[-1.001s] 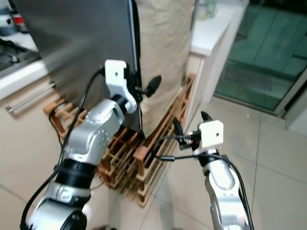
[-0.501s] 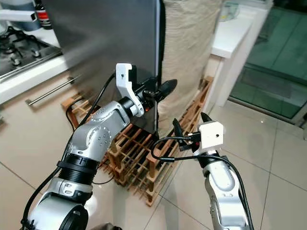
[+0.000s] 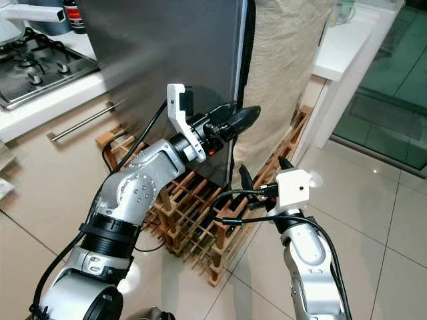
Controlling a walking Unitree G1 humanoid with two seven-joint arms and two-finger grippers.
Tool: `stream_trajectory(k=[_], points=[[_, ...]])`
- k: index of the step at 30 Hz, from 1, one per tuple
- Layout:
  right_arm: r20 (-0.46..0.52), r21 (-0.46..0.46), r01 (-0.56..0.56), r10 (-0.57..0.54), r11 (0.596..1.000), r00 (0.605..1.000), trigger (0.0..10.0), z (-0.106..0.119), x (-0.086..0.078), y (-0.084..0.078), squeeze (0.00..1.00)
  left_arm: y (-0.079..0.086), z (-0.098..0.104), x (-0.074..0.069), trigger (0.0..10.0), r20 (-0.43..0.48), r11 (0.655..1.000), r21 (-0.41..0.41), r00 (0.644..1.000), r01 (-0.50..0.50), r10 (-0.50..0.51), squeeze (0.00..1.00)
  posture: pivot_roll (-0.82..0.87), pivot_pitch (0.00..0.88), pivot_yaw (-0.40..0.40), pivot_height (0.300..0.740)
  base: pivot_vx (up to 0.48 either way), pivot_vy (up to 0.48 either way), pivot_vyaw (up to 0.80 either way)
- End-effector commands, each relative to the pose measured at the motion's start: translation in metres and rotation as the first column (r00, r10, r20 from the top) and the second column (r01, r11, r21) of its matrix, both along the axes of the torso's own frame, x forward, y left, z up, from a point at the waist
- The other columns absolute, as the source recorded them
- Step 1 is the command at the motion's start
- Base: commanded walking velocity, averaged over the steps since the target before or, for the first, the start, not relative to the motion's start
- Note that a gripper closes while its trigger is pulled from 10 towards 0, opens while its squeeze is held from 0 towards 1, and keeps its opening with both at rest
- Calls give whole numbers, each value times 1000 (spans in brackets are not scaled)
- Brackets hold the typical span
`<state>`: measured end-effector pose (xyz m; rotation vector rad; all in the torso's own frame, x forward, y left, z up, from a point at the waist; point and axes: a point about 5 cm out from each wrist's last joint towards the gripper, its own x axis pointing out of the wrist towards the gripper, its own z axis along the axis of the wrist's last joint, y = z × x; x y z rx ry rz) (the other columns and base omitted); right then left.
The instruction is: Restocking fridge
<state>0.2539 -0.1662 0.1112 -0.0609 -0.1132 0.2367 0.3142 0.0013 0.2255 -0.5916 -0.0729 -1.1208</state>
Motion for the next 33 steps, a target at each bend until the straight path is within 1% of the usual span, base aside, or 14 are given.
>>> stream_trajectory(k=[1,3,4,6,8,10,11,15,20,25,29,30,31,33], points=[[-12,8,0,0,1000,1000,10000,-1,1,-1,0,-39,30,-21,10000,60,982,-122,988,147,-141,0,-109,0,51,727,0,0,0],[-12,8,0,0,1000,1000,10000,-1,1,-1,0,-38,29,-21,10000,66,983,-113,988,144,-137,0,-109,0,51,727,0,0,0],[-11,9,2,-2,1000,1000,10000,-2,-1,-1,0,-31,25,-18,10000,59,991,-85,994,101,-97,0,-107,0,53,727,0,0,0],[-12,9,4,-4,1000,1000,10000,-2,-2,-2,0,-28,22,-17,10000,55,994,-71,996,81,-77,0,-106,0,53,727,0,0,0],[-12,11,21,-21,1000,1000,10000,-4,-6,-3,0,-11,11,-10,10000,55,1000,1,998,-26,26,0,-100,0,55,727,0,0,0],[-11,12,28,-28,1000,1000,10000,-4,-7,-4,0,-6,9,-9,10000,60,998,21,997,-54,52,0,-98,0,55,727,0,0,0],[6,19,76,-76,997,997,10000,-3,-11,-8,0,12,2,-5,10000,75,985,74,986,-156,151,0,-93,0,57,727,0,0,0],[15,32,121,-121,992,992,10000,-2,-14,-13,0,23,-1,-3,10000,88,970,101,973,-222,213,0,-87,0,56,727,0,0,0],[2,62,262,-263,963,965,10000,-4,-22,-33,0,64,0,-9,10000,153,904,134,910,-406,386,0,-76,0,56,727,0,0,0],[2,64,276,-277,959,961,10000,-4,-18,-36,0,71,2,-18,10000,173,892,128,896,-433,409,0,-67,0,56,727,0,0,0],[2,76,321,-322,944,947,10000,-1,-12,-41,0,77,-4,-28,10000,224,867,183,878,-464,422,0,-60,0,54,727,0,0,0],[6,80,346,-348,935,938,10000,0,-12,-44,0,80,-11,-28,10000,241,836,223,859,-502,451,0,-59,0,53,727,0,0,0],[12,81,372,-374,925,927,10000,1,-13,-47,0,85,-18,-27,10000,268,785,273,828,-556,493,0,-58,0,51,727,0,0,0],[20,66,407,-409,911,912,10000,1,-16,-50,0,95,-33,-25,10000,359,662,347,746,-665,561,0,-57,0,49,727,0,0,0]])
